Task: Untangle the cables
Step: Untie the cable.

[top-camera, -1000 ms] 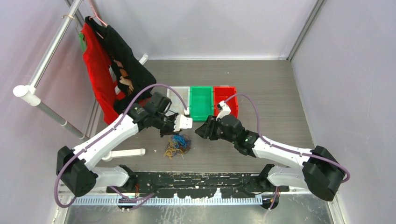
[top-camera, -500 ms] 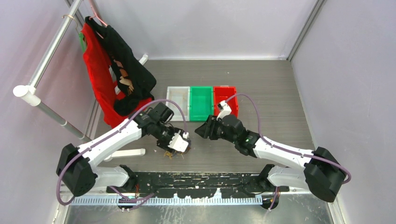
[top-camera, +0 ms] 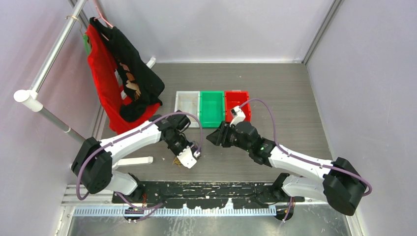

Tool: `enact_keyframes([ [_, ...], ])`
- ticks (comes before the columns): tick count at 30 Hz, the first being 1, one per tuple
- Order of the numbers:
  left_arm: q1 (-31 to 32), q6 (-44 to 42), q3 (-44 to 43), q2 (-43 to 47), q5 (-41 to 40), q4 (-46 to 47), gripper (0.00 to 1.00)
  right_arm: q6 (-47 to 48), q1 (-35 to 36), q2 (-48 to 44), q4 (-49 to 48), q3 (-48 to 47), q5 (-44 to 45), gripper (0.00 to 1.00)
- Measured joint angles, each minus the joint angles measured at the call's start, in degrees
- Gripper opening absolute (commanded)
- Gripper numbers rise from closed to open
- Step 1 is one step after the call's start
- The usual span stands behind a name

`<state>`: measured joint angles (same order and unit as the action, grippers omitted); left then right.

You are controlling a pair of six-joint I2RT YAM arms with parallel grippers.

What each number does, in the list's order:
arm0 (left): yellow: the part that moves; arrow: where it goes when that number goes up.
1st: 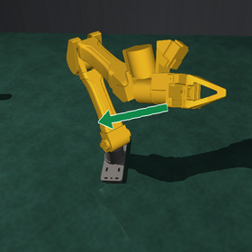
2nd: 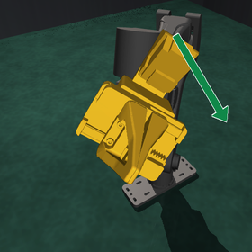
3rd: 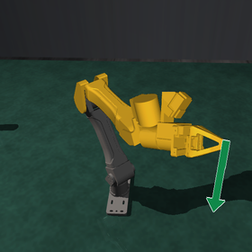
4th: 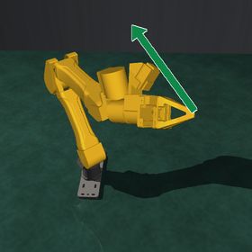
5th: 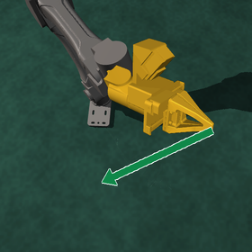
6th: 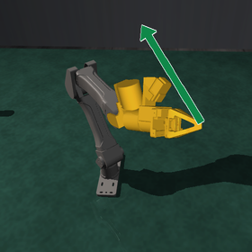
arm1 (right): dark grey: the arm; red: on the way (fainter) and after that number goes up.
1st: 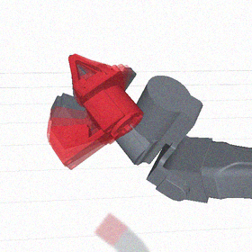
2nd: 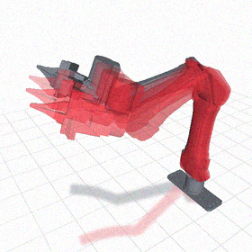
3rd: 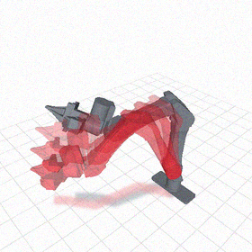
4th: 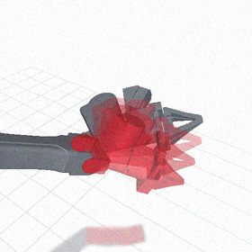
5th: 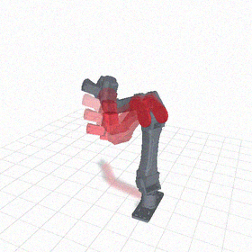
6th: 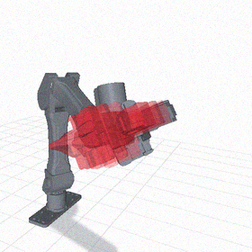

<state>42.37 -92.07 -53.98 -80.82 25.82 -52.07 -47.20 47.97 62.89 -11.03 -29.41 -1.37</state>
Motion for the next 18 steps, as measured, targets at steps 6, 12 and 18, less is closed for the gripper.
enact_keyframes([
  [6,0.00,-3.72,0.07,-0.44,-1.42,0.09,0.08,-0.31,-0.22,-0.02,0.00,0.11,-0.04,0.45],
  [12,0.00,-3.76,0.35,-0.39,-1.84,0.44,0.00,-0.76,-0.42,-0.44,0.07,0.42,-0.04,0.44],
  [18,0.00,3.08,-3.91,1.64,-1.38,-0.70,0.00,-0.96,-0.46,-0.42,0.07,0.42,-0.13,0.42],
])
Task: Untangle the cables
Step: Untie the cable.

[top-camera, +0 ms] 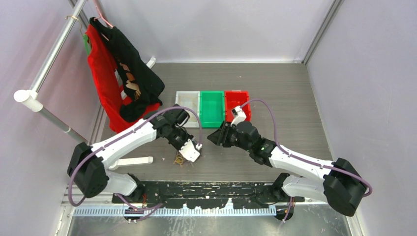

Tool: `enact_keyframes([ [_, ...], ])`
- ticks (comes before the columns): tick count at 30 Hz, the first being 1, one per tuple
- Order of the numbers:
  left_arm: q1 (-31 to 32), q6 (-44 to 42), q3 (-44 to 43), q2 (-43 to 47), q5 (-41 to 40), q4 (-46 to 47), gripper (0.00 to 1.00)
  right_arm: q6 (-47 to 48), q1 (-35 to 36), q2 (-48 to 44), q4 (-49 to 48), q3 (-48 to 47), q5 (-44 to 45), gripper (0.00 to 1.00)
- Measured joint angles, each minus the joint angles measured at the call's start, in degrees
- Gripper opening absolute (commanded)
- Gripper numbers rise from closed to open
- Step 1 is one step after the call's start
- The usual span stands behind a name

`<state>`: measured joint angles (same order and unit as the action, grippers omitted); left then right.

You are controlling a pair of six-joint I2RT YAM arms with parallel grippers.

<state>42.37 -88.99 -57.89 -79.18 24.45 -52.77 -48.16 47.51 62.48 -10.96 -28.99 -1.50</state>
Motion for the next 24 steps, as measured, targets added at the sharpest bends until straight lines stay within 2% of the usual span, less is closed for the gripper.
enact_keyframes([
  [6,0.00,10.54,-3.98,5.68,2.19,-1.49,0.00,-0.26,0.00,0.02,-0.15,0.00,-0.24,0.44],
  [14,0.02,26.16,-12.46,9.35,4.55,-3.80,0.00,0.28,0.00,-0.94,-1.53,0.00,-2.14,0.60],
  [18,0.02,34.97,-18.12,9.60,5.86,-3.56,0.00,2.32,0.00,-2.73,-4.22,0.00,-4.04,0.63],
  [24,0.07,45.70,-21.14,10.10,7.93,-2.95,0.00,8.68,0.07,-4.76,-7.72,-0.02,-6.23,0.65],
])
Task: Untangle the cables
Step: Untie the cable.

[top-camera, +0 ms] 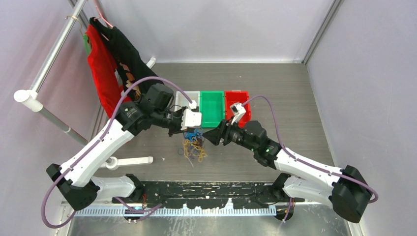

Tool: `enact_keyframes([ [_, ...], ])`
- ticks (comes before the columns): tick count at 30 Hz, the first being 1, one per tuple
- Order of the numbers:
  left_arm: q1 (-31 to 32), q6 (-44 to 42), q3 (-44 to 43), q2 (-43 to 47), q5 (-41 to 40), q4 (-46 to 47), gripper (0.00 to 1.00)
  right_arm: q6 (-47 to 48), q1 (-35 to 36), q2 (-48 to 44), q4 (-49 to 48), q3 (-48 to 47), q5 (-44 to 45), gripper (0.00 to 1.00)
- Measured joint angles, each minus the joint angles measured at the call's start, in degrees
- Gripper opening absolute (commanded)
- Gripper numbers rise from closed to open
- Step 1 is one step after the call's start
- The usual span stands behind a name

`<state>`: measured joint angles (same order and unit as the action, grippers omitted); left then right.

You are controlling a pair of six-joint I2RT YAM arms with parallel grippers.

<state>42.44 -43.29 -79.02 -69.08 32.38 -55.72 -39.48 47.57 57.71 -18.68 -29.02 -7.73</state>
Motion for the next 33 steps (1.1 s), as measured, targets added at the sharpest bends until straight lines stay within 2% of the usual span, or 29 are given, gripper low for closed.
enact_keyframes([
  [6,0.00,6.95,-1.79,0.00,1.79,1.11,0.00,6.40,1.03,-1.33,-3.26,-1.25,-1.90,0.65],
  [12,0.20,10.19,-4.66,0.00,3.06,1.64,0.00,11.30,5.11,0.00,-6.43,-2.62,-2.38,0.63],
  [17,0.61,12.02,-7.06,-0.22,4.63,1.81,0.00,14.25,7.78,2.08,-7.08,-3.85,-1.53,0.58],
  [24,1.03,13.53,-9.97,-1.44,6.32,1.79,0.00,16.04,8.24,6.01,-8.09,-10.14,0.02,0.42],
  [33,1.07,15.69,-15.10,-2.84,7.04,1.40,0.00,14.53,8.35,10.62,-11.74,-11.41,1.70,0.36],
])
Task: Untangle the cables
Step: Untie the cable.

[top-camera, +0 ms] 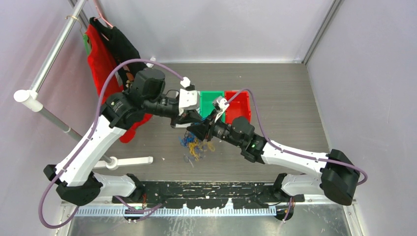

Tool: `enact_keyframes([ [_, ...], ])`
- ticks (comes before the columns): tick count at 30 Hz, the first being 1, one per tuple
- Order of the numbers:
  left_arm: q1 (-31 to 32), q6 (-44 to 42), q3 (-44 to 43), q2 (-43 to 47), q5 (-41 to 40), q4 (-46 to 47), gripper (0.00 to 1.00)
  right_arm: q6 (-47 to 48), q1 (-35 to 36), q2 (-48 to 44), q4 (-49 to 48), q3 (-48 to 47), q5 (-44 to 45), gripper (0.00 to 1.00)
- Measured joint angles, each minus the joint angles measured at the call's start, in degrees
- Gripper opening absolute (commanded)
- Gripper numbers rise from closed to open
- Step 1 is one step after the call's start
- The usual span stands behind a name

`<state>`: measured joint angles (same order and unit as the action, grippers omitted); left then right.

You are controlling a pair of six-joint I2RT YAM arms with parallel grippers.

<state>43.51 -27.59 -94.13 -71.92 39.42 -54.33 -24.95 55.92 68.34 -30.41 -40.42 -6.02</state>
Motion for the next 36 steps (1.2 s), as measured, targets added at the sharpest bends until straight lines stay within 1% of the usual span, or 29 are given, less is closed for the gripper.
enact_keyframes([
  [8,0.33,1.62,-9.14,-1.86,1.95,0.07,0.00,-4.66,0.00,0.07,-3.54,8.15,2.36,0.37],
  [13,0.33,1.64,-13.62,-3.98,1.92,0.48,0.00,-5.60,0.00,0.07,-3.87,10.08,3.58,0.41],
  [14,0.33,1.57,-14.47,-4.37,1.86,0.66,0.00,-5.64,0.00,0.07,-3.85,10.25,3.82,0.43],
  [17,0.33,0.90,-17.86,-5.49,1.46,1.09,0.00,-5.97,0.00,0.07,-3.80,10.60,4.46,0.53],
  [20,0.35,-0.72,-20.02,-5.75,0.33,1.99,0.00,-6.56,0.00,0.07,-4.15,11.10,4.76,0.57],
  [24,0.37,-3.56,-20.17,-5.49,-2.47,3.54,0.00,-7.37,0.00,-0.70,-4.68,13.22,5.51,0.59],
  [29,0.37,-6.10,-15.96,-4.39,-5.01,4.31,0.00,-8.31,0.00,-4.96,-2.69,14.97,7.43,0.60],
  [31,0.37,-6.34,-14.71,-4.33,-5.38,4.33,0.00,-8.37,0.00,-7.76,-1.75,14.97,8.04,0.63],
  [34,0.37,-6.38,-13.57,-4.33,-5.57,4.33,0.00,-8.13,0.00,-11.45,-0.17,14.95,8.55,0.69],
  [36,0.37,-6.36,-13.18,-4.28,-5.53,4.35,0.00,-7.26,0.00,-14.43,2.34,14.64,9.25,0.72],
])
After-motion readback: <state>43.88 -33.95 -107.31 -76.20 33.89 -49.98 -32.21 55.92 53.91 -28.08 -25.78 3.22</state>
